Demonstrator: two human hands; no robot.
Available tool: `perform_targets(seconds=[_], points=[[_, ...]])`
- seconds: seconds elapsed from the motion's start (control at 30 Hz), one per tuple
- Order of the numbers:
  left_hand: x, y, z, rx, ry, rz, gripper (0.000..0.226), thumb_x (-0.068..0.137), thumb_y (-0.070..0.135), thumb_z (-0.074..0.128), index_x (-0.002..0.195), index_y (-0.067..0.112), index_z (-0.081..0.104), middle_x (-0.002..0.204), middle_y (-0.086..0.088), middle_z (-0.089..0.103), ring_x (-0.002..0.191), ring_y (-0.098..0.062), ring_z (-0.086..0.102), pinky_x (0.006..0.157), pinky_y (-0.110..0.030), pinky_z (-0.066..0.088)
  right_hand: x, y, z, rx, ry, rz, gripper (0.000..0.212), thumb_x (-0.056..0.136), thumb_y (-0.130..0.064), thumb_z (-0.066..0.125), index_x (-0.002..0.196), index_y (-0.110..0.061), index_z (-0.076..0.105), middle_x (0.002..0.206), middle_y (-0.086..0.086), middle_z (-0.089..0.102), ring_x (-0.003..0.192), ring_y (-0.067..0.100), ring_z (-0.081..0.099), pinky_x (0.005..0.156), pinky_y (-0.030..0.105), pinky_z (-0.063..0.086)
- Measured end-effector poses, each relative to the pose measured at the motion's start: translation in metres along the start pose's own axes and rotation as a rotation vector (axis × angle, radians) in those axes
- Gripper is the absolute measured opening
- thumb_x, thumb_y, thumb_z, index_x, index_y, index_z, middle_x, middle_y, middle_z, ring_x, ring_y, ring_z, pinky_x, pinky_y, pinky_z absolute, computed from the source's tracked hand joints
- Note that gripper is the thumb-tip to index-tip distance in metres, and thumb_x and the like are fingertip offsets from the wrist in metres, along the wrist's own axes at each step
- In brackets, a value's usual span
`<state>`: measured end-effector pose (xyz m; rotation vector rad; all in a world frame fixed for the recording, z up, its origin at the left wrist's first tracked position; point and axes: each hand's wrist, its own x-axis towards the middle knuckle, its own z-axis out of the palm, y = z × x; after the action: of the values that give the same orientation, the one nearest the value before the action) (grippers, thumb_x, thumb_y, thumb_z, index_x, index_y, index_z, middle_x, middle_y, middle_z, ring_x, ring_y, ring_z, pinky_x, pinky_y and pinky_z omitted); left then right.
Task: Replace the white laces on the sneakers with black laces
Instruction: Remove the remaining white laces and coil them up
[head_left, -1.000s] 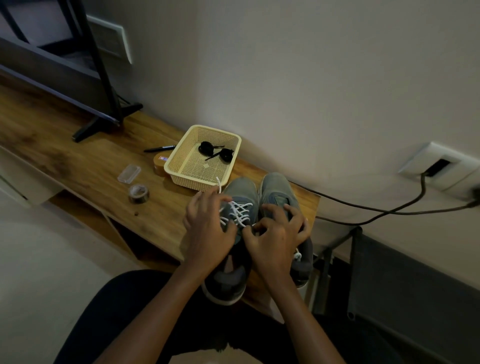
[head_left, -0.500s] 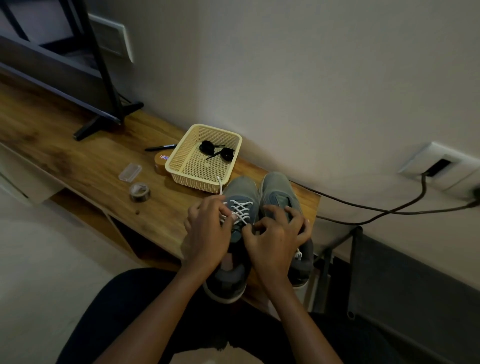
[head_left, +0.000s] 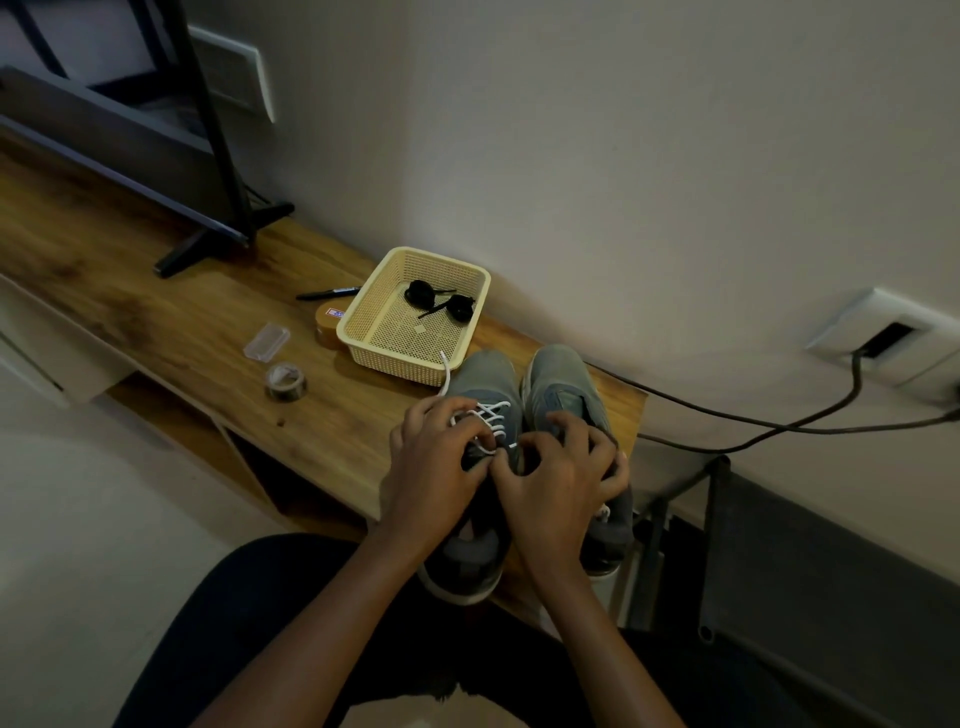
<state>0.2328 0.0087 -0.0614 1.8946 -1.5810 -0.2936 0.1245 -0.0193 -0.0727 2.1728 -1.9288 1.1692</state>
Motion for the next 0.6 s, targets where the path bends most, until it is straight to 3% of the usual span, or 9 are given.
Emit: perform_targets(seconds=[0.23,0.5,0.6], points=[[0.0021,-0.0027,0.0031,-0.065,0.025,-0.033,0.011,0.083,0.026,0.07,0.092,0.024,0.074,0.133,0.014,0.051,0.127,-0.009,0.026,0.096,-0.024,0.019,-0.0003,-0.0021,0.0006,0.061,-0.016,-0.008,0.019,0.061,-0.02,0.083,0.078,-0.016,0.073,0.107,0.0,0.063,0.111,0.02,0.037,0.103,0.054,0.021],[0.0034,-0.0061,0.0061,-0.131,0.033,-0.054,0.01,0.083,0.025,0.07,0.092,0.023,0.074,0.13,0.014,0.054,0.126,-0.01,0.029,0.102,-0.031,0.031,0.0,-0.0044,0.0005,0.047,-0.016,0.017,0.012,0.062,-0.021,0.082,0.068,-0.016,0.072,0.1,-0.001,0.065,0.107,0.019,0.037,0.101,0.054,0.023],[0.0037,-0.0053,0.0056,-0.12,0.02,-0.055,0.012,0.085,0.025,0.068,0.095,0.022,0.072,0.132,0.015,0.052,0.126,-0.008,0.025,0.102,-0.027,0.024,-0.0017,-0.0061,0.0016,0.046,-0.024,0.017,0.011,0.064,-0.019,0.081,0.07,-0.015,0.073,0.101,-0.001,0.065,0.107,0.019,0.037,0.1,0.055,0.025]])
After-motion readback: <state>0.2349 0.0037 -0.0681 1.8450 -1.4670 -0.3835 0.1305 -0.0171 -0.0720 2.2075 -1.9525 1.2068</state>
